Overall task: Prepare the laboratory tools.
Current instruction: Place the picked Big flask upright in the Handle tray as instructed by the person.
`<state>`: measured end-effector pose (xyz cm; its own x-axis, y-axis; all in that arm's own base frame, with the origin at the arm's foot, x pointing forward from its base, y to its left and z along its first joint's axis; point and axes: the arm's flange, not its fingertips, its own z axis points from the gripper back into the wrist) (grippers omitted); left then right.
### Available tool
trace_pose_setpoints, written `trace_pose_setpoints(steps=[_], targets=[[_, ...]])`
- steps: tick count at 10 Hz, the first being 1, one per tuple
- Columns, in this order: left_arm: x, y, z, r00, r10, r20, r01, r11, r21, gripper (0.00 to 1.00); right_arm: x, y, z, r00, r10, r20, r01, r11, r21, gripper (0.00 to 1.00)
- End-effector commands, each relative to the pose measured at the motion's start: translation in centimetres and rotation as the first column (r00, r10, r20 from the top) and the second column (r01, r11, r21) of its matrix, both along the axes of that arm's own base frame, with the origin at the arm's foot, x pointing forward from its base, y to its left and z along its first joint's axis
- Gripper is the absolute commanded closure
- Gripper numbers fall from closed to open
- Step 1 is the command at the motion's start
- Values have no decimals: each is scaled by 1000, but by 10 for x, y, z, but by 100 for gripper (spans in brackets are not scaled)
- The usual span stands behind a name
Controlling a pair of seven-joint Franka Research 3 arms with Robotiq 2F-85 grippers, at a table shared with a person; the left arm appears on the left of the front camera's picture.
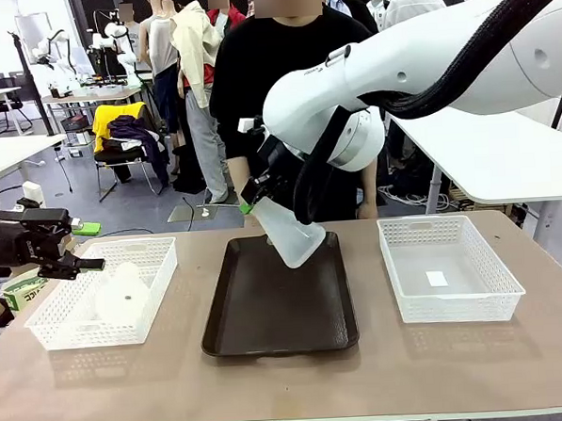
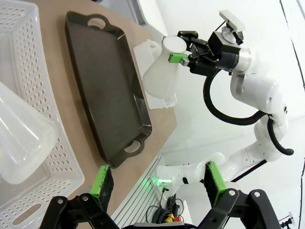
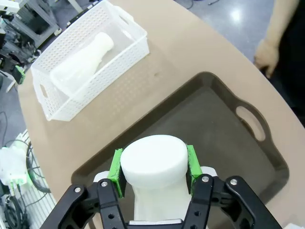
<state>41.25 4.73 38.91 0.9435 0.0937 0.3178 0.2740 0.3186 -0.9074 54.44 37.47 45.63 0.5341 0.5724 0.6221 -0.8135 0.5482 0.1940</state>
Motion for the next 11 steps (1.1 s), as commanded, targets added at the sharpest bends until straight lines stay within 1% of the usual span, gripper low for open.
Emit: trace_pose_setpoints(steps=[1,2,3,4,5,6,7,8,9,11], targets=[[0,1,2,1000,0,6,0,1000,-15,0,0,0,0,1000,12,6,-12,1000,8,100],[0,1,2,1000,0,6,0,1000,-15,0,24,-24,-18,981,174,-84,-160,975,152,100],[0,1,2,1000,0,6,0,1000,-15,0,31,-27,-24,972,226,-60,-210,957,200,100],[0,1,2,1000,0,6,0,1000,-15,0,36,-29,-29,964,266,-21,-255,940,225,100],[0,1,2,1000,0,6,0,1000,-15,0,39,-30,-33,955,296,0,-287,926,244,100],[0,1,2,1000,0,6,0,1000,-15,0,44,-34,-37,947,320,34,-317,910,265,100],[0,1,2,1000,0,6,0,1000,-15,0,48,-38,-41,928,366,69,-369,875,313,100],[0,1,2,1000,0,6,0,1000,-15,0,50,-40,-46,904,407,130,-426,827,367,100],[0,1,2,1000,0,6,0,1000,-15,0,52,-41,-51,884,420,206,-468,788,400,100],[0,1,2,1000,0,6,0,1000,-15,0,51,-37,-59,842,434,319,-535,748,392,100]])
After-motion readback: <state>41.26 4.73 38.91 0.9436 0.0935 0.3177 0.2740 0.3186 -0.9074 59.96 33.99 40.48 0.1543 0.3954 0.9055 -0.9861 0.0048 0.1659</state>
